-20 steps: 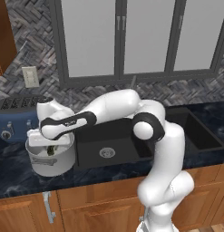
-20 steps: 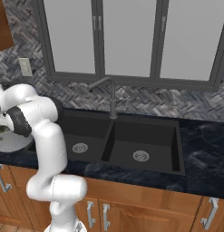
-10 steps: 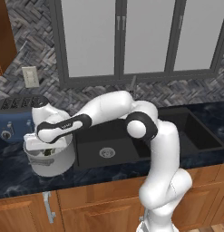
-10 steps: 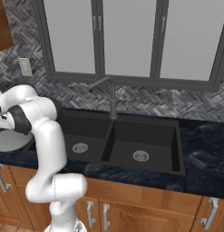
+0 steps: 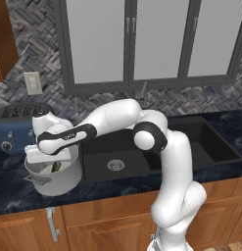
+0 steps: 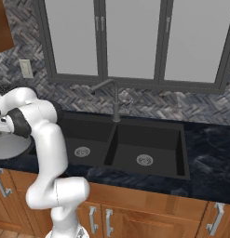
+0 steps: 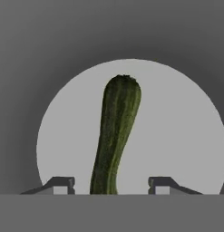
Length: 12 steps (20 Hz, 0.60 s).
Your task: Dump the squash from the pot into the sink. Then turn on the water and wash the squash. Then turn off the water and put the squash back in the pot.
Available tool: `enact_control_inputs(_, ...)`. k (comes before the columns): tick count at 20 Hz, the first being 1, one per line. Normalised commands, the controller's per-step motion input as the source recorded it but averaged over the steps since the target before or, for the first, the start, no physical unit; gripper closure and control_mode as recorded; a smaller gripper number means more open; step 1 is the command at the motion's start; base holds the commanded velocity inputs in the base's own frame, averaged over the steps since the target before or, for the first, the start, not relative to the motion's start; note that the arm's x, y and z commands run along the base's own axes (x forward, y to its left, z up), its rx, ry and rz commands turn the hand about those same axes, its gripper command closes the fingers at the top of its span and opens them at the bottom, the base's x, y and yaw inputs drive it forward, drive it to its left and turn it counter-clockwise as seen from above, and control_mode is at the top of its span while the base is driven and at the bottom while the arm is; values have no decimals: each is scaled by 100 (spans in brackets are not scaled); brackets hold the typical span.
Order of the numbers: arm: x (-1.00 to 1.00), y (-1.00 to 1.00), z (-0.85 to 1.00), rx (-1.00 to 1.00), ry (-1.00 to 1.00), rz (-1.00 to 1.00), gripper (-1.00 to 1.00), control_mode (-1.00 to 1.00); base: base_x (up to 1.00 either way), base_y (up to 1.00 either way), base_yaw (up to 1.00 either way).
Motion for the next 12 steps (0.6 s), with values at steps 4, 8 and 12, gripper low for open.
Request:
enact_control_inputs(4,0,-10,0,0,0,0,-100,-100,0,0,0)
enact_control_inputs(8,0,-11,13,0,0,0,-100,-100,0,0,0)
enact_control_inputs(12,-13,-16,57,0,-2,0,-100,-100,0,0,0)
